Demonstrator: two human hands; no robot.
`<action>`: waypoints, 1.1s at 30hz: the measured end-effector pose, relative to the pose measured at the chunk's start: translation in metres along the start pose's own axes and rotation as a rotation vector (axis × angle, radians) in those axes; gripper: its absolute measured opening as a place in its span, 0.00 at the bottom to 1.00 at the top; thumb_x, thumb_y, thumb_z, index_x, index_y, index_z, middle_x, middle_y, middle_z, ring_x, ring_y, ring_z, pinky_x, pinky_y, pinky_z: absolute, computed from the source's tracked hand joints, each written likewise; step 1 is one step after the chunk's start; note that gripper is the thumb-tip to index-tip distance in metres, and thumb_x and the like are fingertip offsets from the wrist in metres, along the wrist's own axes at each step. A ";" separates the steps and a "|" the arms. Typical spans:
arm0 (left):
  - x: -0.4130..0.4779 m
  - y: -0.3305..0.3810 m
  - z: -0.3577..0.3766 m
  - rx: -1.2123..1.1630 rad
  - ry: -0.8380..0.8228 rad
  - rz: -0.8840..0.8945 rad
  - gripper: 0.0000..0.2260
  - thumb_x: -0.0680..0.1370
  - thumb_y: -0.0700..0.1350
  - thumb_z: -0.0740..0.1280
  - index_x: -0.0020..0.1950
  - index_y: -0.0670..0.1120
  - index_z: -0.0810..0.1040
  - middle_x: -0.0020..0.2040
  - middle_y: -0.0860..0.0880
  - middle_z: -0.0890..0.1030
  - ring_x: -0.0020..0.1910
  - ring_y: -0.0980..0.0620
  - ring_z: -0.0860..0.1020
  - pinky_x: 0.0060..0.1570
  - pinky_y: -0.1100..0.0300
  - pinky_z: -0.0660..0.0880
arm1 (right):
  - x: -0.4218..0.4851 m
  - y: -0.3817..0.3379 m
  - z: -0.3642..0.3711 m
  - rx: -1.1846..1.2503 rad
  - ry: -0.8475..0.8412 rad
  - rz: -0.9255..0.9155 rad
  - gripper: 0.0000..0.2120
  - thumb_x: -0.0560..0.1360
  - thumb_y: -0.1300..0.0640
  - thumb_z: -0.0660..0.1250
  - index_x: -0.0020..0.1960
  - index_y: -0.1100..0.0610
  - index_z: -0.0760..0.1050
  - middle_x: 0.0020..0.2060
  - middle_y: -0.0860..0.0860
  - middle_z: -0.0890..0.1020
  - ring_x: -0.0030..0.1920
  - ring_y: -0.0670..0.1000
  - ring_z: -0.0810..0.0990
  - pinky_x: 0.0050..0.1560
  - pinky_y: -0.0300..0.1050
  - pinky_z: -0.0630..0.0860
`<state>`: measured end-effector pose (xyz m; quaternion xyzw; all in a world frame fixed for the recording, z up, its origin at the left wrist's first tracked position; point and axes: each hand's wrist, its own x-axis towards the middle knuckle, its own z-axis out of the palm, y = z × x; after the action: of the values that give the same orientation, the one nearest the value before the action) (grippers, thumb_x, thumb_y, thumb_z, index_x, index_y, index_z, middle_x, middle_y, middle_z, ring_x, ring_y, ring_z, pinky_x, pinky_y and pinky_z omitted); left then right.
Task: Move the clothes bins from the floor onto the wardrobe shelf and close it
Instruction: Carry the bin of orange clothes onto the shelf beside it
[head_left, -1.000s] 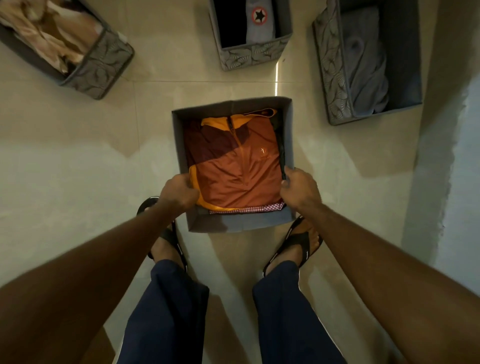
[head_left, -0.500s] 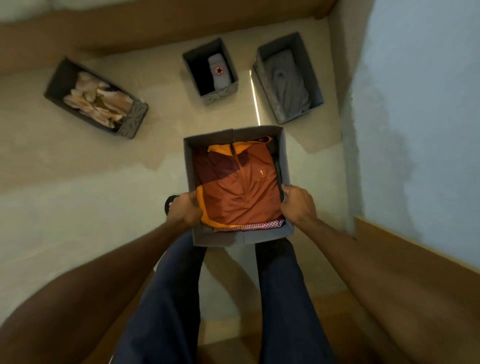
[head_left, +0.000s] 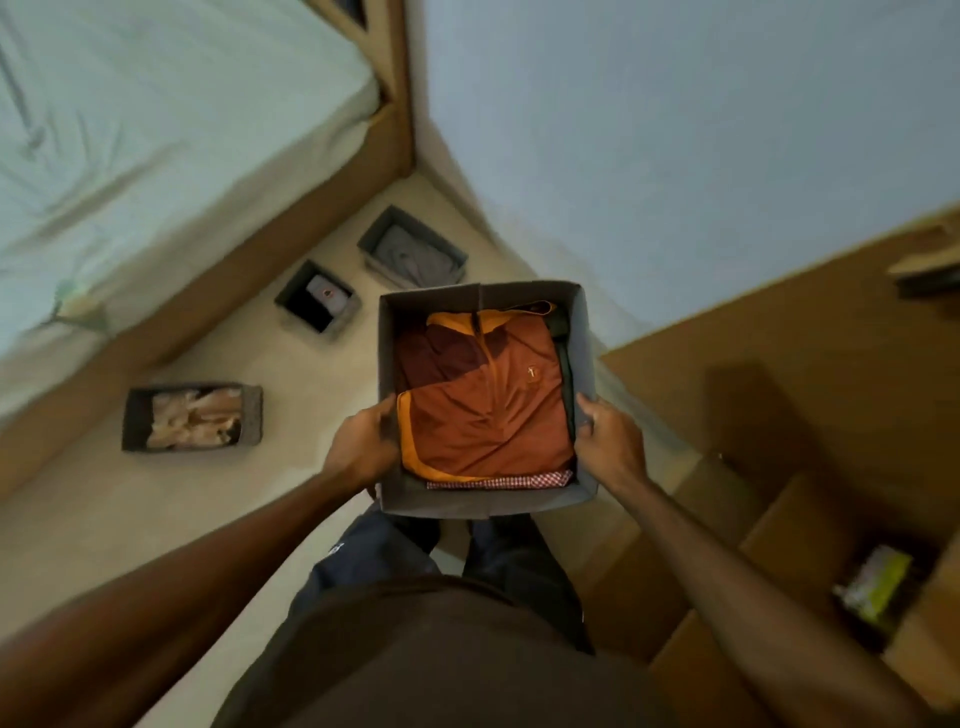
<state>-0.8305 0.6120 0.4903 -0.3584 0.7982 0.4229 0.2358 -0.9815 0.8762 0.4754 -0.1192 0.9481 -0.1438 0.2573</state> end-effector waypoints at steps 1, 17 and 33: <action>-0.001 0.008 -0.004 0.024 -0.012 0.021 0.30 0.70 0.43 0.63 0.73 0.49 0.68 0.67 0.42 0.77 0.64 0.40 0.76 0.62 0.49 0.74 | -0.010 0.005 -0.003 0.034 0.018 0.037 0.25 0.75 0.66 0.58 0.71 0.56 0.69 0.57 0.57 0.82 0.49 0.58 0.80 0.42 0.40 0.69; 0.021 0.194 0.016 0.445 -0.282 0.678 0.29 0.71 0.51 0.61 0.74 0.55 0.68 0.64 0.44 0.79 0.60 0.42 0.79 0.57 0.50 0.77 | -0.139 0.063 -0.054 0.414 0.574 0.648 0.23 0.77 0.65 0.57 0.71 0.54 0.69 0.59 0.60 0.81 0.39 0.54 0.78 0.38 0.40 0.69; -0.093 0.380 0.091 0.532 -0.506 1.362 0.23 0.76 0.52 0.57 0.72 0.58 0.68 0.67 0.50 0.77 0.62 0.43 0.77 0.60 0.49 0.76 | -0.290 0.063 -0.125 0.586 1.152 1.108 0.23 0.79 0.62 0.56 0.72 0.51 0.68 0.48 0.58 0.83 0.25 0.42 0.67 0.25 0.37 0.61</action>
<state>-1.0578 0.8702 0.6973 0.3881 0.8391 0.3376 0.1770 -0.8123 1.0480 0.6892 0.5253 0.7770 -0.2749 -0.2115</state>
